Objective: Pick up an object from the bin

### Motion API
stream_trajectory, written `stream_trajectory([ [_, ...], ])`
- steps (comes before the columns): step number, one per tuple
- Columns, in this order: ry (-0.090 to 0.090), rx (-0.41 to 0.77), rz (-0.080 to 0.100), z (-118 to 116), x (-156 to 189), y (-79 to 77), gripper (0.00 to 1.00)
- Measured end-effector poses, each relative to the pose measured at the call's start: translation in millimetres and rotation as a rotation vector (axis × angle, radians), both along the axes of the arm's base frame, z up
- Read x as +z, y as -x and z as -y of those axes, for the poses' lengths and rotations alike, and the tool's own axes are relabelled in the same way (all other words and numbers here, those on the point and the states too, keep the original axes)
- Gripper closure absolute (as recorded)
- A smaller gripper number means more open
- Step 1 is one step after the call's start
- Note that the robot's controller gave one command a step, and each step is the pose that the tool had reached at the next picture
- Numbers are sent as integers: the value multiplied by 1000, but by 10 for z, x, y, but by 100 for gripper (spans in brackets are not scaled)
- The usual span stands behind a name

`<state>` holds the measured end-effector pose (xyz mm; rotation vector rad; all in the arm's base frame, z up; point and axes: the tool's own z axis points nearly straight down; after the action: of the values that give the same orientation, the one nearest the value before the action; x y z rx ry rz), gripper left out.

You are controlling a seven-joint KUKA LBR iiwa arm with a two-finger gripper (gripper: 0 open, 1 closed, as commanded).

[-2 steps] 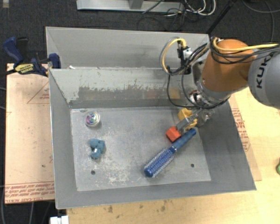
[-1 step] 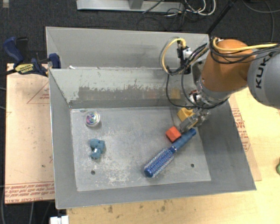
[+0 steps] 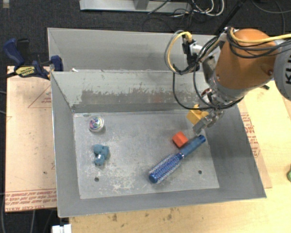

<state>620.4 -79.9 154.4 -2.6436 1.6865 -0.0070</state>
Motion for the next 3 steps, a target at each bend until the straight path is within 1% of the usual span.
stream_trajectory([
  [1, -1, 167, -9, -484, 164, 574, 100],
  [2, 0, 383, -6, -1051, 108, 492, 100],
  [3, 0, 380, -7, -1037, 108, 492, 100],
])
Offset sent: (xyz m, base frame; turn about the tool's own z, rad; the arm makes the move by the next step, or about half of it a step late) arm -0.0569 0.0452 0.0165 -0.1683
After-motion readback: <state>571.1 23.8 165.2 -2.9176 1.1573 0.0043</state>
